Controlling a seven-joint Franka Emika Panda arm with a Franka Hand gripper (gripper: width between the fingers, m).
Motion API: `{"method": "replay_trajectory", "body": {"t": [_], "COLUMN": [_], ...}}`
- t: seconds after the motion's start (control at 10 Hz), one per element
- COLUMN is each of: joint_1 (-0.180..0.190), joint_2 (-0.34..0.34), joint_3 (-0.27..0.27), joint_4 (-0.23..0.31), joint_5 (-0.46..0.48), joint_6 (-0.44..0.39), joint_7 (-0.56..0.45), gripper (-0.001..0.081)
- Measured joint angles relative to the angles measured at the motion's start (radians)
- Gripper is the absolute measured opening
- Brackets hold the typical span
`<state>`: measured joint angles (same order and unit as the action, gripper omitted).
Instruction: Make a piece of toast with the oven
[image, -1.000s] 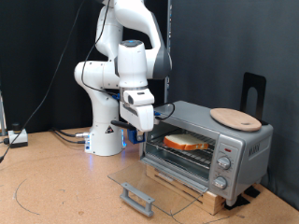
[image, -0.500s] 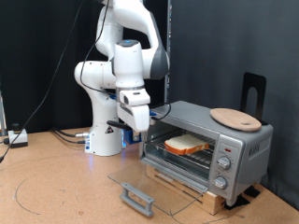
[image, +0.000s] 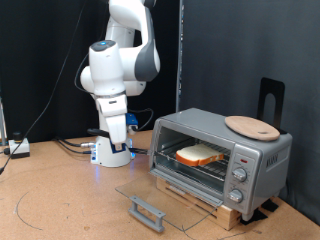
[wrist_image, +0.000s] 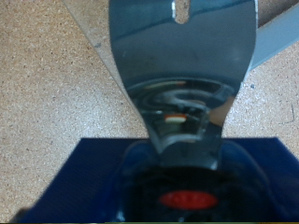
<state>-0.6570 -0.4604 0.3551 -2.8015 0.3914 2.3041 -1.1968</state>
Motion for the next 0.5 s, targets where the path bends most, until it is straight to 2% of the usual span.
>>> {"method": "replay_trajectory", "body": {"t": [0.1, 0.2, 0.4, 0.5], "joint_1": [0.002, 0.013, 0.048, 0.06], "joint_2": [0.001, 0.0, -0.029, -0.054], "joint_3": [0.004, -0.01, -0.08, -0.099], "joint_4": [0.0, 0.01, 0.055, 0.07], "joint_5": [0.0, 0.053, 0.198, 0.235], "joint_6": [0.0, -0.041, -0.175, -0.222], "joint_7": [0.0, -0.013, -0.096, -0.118], "gripper": [0.0395, 0.0395, 0.0395, 0.0395]}}
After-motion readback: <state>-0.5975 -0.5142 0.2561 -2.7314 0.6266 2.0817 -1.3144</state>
